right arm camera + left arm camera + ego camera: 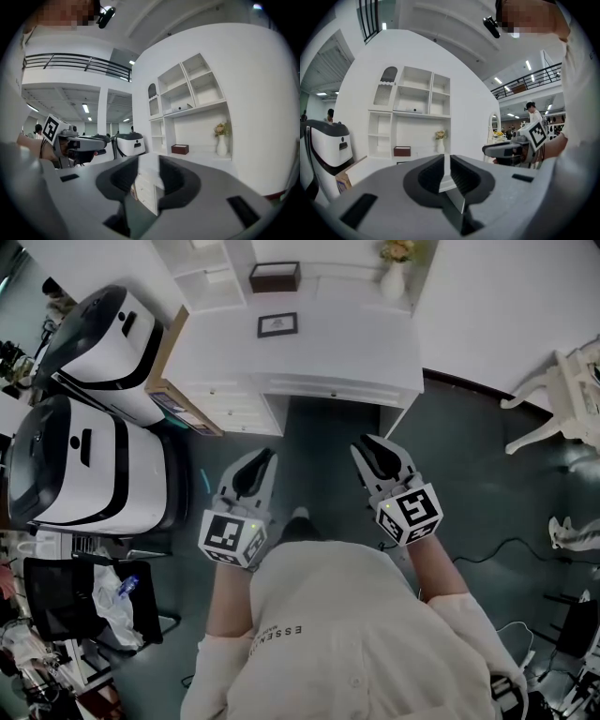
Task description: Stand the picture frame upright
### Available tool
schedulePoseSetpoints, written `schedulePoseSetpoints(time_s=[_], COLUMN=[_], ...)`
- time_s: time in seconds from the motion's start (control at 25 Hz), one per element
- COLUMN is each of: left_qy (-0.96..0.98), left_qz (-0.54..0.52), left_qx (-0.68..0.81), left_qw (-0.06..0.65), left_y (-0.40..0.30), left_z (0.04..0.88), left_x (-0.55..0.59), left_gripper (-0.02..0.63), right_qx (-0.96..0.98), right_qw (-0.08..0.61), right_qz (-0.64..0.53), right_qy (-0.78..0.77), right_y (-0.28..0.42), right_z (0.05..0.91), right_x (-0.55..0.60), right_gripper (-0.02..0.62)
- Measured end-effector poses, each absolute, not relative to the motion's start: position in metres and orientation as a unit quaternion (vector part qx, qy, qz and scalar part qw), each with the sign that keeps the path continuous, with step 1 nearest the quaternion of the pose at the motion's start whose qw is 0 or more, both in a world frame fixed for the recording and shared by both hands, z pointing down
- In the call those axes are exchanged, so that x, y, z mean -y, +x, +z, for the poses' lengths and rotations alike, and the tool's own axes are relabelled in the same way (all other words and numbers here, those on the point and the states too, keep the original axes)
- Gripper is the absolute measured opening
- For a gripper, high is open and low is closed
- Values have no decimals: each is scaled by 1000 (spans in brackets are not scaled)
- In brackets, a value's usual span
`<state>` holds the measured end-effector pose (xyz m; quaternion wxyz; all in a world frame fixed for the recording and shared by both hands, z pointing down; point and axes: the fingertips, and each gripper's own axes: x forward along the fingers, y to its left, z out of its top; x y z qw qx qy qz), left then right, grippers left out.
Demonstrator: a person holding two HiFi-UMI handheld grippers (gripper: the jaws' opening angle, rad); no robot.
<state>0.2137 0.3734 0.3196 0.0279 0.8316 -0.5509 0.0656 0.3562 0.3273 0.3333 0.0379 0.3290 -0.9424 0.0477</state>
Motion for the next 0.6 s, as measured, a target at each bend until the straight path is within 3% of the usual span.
schedulePoseSetpoints(time_s=[0.04, 0.08, 0.12, 0.6], left_qy=[828, 826, 827, 832], left_qz=[62, 60, 60, 72], left_qx=[557, 559, 557, 548], left_qw=[34, 41, 48, 52], left_y=[211, 209, 208, 168], left_z=[321, 324, 326, 338], left_x=[-372, -372, -371, -332], left_gripper=[44, 134, 175, 187], right_qx=[943, 944, 943, 936], right_qw=[45, 48, 48, 46], right_qz=[52, 56, 59, 81], right_qy=[324, 322, 323, 340], right_y=[354, 353, 353, 319], right_z=[338, 341, 343, 352], right_x=[-328, -328, -327, -278], right_gripper=[195, 230, 230, 230])
